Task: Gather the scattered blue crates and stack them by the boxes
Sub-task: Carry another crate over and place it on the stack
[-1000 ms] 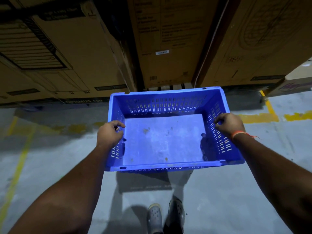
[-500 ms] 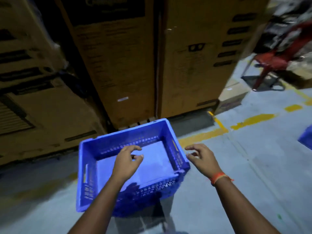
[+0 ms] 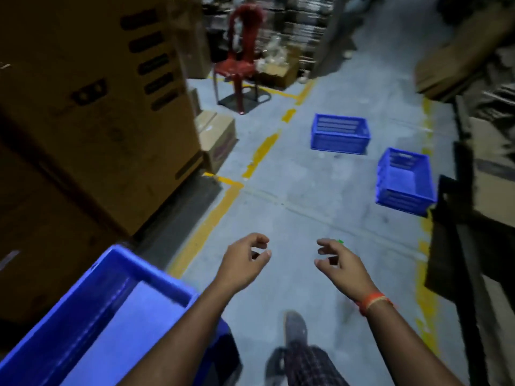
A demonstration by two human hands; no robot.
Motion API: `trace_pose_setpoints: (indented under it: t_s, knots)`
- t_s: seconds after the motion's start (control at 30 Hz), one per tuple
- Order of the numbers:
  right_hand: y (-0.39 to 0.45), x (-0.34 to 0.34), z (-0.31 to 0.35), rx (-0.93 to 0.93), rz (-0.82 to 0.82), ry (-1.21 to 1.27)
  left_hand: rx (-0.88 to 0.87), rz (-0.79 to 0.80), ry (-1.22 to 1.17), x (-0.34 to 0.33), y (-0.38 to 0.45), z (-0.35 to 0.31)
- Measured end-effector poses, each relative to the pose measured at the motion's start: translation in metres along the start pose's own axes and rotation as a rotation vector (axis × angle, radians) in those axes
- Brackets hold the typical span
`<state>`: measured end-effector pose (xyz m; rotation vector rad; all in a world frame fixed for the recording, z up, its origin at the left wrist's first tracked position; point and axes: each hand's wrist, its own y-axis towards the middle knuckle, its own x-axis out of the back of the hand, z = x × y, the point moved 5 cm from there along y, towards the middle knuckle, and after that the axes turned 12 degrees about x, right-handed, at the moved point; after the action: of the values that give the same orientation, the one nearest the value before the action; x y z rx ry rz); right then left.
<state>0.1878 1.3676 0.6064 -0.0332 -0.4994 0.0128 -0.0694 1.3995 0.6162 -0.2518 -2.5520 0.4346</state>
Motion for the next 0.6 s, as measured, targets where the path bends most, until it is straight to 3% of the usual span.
trace_pose_setpoints:
  t_s: [0.17,0.43,0.6]
  knots:
    - [0.011,0.101,-0.081,-0.131,-0.245,0.106,-0.013,0.284,-0.005,-0.1,0.083,-0.073]
    - [0.077,0.254,-0.175,-0.214,-0.399,0.126,-0.031,0.388,0.042,-0.224,0.217,-0.213]
    - [0.14,0.318,-0.205,-0.224,-0.417,0.136,-0.056,0.392,0.037,-0.263,0.283,-0.28]
